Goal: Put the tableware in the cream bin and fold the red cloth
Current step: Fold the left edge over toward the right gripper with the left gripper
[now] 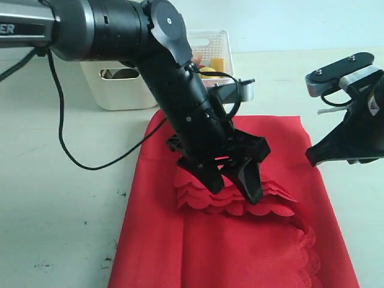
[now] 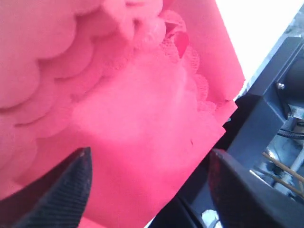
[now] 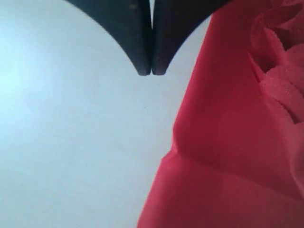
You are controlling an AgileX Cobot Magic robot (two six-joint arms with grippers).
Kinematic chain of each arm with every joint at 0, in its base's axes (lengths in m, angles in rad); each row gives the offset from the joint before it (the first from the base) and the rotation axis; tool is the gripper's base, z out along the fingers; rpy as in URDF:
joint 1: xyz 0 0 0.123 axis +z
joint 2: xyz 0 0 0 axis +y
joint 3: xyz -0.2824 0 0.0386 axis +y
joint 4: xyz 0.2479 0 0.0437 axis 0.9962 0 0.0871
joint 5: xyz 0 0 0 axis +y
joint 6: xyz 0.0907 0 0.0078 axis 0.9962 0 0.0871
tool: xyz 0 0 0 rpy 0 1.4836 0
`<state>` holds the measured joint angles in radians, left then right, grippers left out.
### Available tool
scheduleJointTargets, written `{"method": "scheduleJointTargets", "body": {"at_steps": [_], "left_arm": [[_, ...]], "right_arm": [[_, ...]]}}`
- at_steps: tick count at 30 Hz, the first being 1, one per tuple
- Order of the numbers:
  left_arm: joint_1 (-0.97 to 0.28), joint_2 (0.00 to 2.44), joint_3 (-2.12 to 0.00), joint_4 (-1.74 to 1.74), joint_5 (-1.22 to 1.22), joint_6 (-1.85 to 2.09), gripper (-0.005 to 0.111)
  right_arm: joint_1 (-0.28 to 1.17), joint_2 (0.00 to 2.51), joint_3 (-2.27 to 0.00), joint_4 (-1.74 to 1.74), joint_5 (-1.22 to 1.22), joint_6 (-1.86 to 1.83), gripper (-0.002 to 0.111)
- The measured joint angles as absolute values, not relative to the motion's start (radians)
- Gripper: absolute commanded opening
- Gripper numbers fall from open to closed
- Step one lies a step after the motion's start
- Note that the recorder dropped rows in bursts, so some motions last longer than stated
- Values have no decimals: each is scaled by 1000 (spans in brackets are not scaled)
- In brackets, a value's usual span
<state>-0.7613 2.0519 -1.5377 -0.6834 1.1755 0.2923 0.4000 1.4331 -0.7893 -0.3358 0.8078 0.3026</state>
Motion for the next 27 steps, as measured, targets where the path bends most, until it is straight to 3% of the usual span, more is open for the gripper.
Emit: {"method": "scheduleJointTargets", "body": {"at_steps": [11, 19, 27], "left_arm": [[-645, 1866, -1544, -420, 1178, 199, 68], [-551, 1972, -1536, -453, 1187, 164, 68], [-541, 2109, -1533, -523, 1153, 127, 68]], "right_arm": [[372, 1389, -789, -325, 810, 303, 0], [372, 1389, -789, -317, 810, 303, 0], [372, 1389, -789, -306, 787, 303, 0]]}}
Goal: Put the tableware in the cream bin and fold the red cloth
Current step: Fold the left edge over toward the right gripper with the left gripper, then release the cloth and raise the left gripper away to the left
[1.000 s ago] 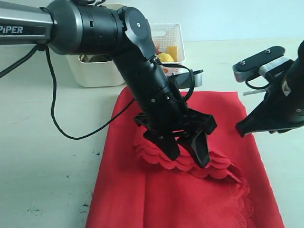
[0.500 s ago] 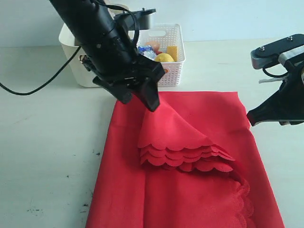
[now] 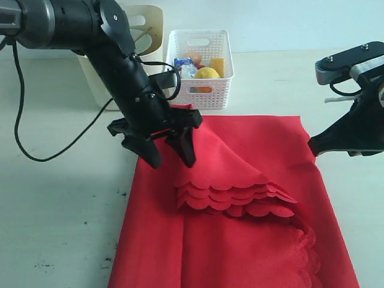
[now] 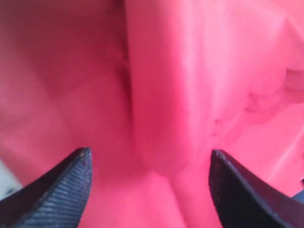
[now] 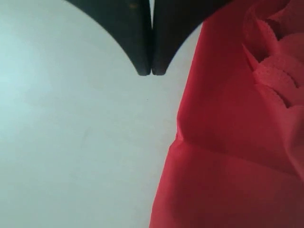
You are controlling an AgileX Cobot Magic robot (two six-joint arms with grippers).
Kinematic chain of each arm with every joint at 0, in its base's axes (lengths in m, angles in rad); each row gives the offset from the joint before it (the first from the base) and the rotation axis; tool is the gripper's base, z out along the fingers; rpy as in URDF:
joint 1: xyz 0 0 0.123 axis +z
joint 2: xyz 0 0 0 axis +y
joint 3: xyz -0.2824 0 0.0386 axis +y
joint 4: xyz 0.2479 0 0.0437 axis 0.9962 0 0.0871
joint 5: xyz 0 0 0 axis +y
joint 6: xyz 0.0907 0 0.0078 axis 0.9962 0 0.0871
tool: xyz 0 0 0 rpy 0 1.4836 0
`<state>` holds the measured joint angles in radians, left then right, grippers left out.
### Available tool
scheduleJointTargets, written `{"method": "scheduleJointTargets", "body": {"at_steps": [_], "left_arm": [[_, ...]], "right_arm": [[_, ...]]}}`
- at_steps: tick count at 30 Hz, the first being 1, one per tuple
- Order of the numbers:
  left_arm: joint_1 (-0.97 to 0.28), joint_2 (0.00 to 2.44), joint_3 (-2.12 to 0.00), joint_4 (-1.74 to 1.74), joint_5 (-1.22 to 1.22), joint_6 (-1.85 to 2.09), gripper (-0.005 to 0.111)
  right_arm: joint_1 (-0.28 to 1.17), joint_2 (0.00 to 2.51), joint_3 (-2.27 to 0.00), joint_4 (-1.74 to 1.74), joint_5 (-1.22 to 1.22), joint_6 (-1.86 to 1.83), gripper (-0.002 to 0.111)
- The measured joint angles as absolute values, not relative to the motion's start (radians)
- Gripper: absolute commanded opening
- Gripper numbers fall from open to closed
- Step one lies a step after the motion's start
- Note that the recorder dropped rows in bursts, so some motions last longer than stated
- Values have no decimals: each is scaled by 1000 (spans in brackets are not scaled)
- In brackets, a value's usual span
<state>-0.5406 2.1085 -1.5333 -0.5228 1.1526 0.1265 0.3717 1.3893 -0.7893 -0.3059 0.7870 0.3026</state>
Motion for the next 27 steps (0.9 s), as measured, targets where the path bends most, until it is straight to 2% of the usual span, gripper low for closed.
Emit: {"method": "scheduleJointTargets", "body": {"at_steps": [9, 16, 23, 25, 26, 27], "left_arm": [[-541, 2213, -1533, -904, 1082, 200, 67], [-541, 2255, -1604, -1407, 1189, 472, 67], [-487, 2229, -1677, -1425, 1211, 528, 67], [-470, 2209, -1679, -1365, 1211, 525, 65], [-463, 2202, -1679, -1333, 1211, 520, 54], [-450, 2182, -1681, -1260, 1211, 502, 49]], "right_arm": [[372, 1389, -789, -267, 759, 281, 0], [372, 1389, -789, -261, 756, 281, 0], [372, 1389, -789, -238, 754, 265, 0], [372, 1389, -789, -229, 752, 257, 0], [372, 1389, -789, -220, 750, 252, 0], [372, 1389, -789, -185, 741, 224, 0]]}}
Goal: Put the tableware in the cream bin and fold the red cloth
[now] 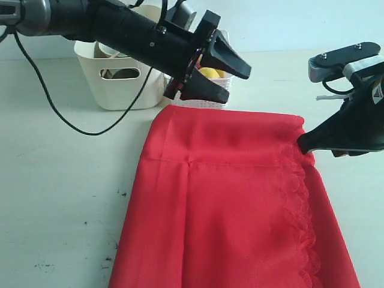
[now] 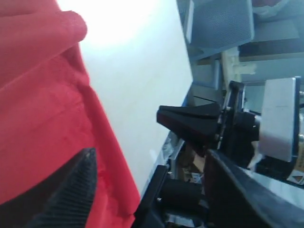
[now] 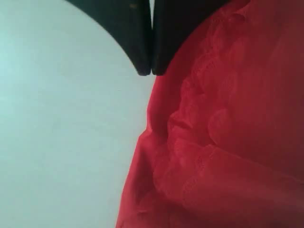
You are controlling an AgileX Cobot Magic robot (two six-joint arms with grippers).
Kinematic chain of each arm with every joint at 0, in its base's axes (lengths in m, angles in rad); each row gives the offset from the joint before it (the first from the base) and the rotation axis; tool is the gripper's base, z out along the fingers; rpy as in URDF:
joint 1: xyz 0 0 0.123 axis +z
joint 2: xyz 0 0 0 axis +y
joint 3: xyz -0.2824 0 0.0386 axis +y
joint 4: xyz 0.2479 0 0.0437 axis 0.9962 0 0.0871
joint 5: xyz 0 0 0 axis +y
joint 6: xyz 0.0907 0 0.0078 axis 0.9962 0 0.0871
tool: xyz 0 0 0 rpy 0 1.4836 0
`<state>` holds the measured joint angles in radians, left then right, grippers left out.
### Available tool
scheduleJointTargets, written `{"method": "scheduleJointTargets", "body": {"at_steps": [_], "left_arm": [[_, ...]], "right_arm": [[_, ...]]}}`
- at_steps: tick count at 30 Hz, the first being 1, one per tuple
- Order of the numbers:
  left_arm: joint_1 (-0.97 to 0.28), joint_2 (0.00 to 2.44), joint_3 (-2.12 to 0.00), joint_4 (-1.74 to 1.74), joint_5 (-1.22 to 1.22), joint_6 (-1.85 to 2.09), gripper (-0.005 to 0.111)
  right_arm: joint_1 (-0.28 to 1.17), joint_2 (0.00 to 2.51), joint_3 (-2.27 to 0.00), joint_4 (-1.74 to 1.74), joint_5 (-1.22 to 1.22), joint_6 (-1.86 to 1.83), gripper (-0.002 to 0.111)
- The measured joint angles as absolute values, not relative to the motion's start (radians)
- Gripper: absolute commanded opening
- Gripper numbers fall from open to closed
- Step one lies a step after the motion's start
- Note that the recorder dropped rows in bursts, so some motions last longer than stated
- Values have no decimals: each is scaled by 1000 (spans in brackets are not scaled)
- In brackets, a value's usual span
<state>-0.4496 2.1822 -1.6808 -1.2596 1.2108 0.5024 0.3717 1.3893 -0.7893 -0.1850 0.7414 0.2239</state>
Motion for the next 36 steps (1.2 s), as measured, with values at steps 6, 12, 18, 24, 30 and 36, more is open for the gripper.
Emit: {"method": "scheduleJointTargets", "body": {"at_steps": [6, 12, 18, 24, 30, 36], "left_arm": [[-437, 2074, -1681, -874, 1213, 367, 0], [-434, 1924, -1681, -488, 1215, 215, 0], [-430, 1797, -1650, -293, 1199, 159, 0], [-430, 1684, -1563, -274, 1148, 156, 0], [-420, 1559, -1491, -249, 1124, 156, 0], [-352, 1409, -1411, -244, 1109, 156, 0]], "right_arm": [[372, 1410, -789, 118, 704, -31, 0], [372, 1521, -789, 426, 675, -288, 0], [374, 1636, -791, 511, 645, -376, 0], [424, 1702, -791, 517, 608, -385, 0], [489, 1748, -823, 517, 599, -389, 0], [531, 1775, -897, 517, 601, -381, 0]]}}
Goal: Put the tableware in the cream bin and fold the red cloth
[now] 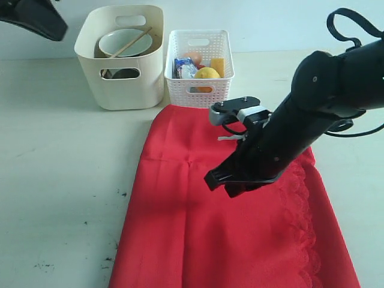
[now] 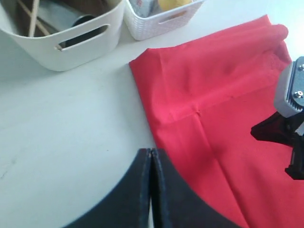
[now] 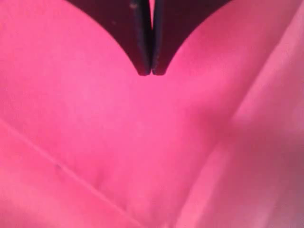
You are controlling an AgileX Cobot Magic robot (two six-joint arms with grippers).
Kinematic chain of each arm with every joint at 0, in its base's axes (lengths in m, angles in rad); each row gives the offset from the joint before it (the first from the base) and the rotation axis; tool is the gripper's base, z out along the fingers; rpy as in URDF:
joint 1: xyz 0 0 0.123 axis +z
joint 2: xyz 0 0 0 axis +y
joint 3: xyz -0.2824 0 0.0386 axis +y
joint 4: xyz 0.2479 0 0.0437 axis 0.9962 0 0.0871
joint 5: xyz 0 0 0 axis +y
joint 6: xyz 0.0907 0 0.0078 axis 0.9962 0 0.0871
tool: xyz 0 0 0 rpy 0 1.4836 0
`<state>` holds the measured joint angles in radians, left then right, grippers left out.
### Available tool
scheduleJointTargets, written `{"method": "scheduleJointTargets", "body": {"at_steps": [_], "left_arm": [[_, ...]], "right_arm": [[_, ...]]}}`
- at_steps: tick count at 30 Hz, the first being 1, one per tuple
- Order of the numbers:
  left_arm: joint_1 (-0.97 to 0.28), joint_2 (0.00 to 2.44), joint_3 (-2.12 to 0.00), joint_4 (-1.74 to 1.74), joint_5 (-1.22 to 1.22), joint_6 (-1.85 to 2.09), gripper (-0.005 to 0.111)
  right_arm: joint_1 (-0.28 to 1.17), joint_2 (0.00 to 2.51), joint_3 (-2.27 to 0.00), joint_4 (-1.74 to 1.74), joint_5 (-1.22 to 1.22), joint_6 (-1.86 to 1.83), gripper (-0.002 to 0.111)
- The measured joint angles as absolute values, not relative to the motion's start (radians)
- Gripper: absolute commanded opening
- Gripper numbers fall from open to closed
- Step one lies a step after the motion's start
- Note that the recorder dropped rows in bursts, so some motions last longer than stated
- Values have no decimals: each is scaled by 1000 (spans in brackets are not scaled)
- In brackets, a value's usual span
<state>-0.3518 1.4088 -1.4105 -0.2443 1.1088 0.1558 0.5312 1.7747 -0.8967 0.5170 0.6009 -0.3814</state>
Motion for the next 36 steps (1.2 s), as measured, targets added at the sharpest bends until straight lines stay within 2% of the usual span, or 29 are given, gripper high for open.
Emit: {"method": "scheduleJointTargets", "body": {"at_steps": [13, 24, 36], "left_arm": [[-150, 1024, -1153, -236, 1005, 156, 0], [-143, 747, -948, -194, 903, 156, 0], [-143, 576, -798, -190, 783, 137, 0]], "right_arm": [[533, 1852, -1029, 517, 657, -342, 0], [533, 1935, -1040, 398, 661, -211, 0], [533, 1965, -1049, 337, 671, -97, 0]]}}
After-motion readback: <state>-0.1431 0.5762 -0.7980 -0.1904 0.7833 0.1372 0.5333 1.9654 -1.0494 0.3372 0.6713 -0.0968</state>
